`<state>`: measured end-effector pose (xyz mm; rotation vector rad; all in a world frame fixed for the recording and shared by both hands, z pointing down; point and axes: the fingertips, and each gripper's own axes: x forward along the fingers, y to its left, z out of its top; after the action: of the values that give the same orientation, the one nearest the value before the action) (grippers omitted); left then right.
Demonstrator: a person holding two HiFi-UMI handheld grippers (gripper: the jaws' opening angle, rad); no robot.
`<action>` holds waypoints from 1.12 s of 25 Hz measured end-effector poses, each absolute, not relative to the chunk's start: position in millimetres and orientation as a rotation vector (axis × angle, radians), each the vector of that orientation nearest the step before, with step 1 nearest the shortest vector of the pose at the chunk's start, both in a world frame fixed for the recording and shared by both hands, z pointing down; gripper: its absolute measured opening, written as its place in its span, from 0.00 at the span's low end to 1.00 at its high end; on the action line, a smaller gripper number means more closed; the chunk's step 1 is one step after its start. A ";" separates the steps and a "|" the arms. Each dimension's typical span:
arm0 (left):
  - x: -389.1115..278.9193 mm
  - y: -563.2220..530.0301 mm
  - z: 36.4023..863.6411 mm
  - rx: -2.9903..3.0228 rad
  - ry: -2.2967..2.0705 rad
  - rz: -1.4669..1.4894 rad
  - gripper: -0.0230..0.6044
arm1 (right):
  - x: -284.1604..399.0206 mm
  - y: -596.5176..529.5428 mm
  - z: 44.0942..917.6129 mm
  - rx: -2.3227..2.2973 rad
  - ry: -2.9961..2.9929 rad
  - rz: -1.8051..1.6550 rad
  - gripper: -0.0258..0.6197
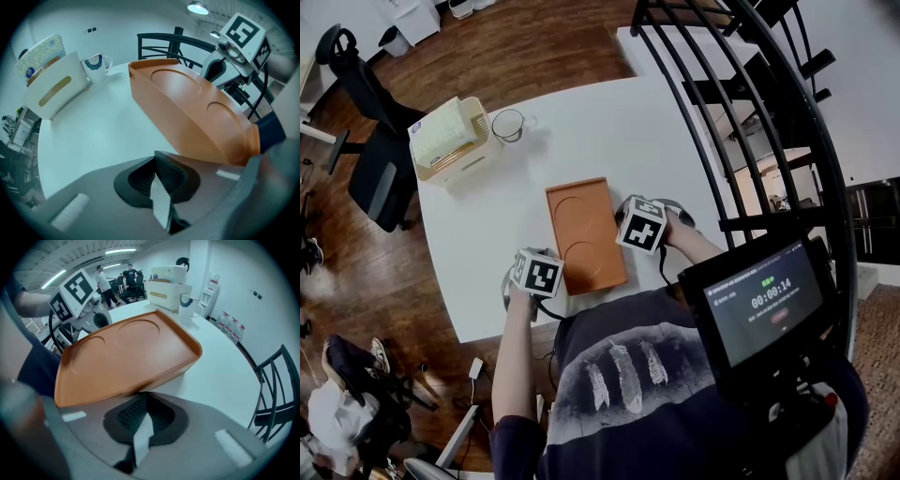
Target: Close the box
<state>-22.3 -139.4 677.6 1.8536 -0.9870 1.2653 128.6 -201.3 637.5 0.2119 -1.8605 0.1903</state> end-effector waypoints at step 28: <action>-25.6 -137.7 680.7 1.857 -0.984 1.264 0.06 | 155.3 -220.4 633.9 0.345 -1.877 0.235 0.05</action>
<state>-25.6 -137.7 680.7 1.8572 -0.9835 1.2638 155.3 -220.4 633.9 0.3450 -1.8769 0.2355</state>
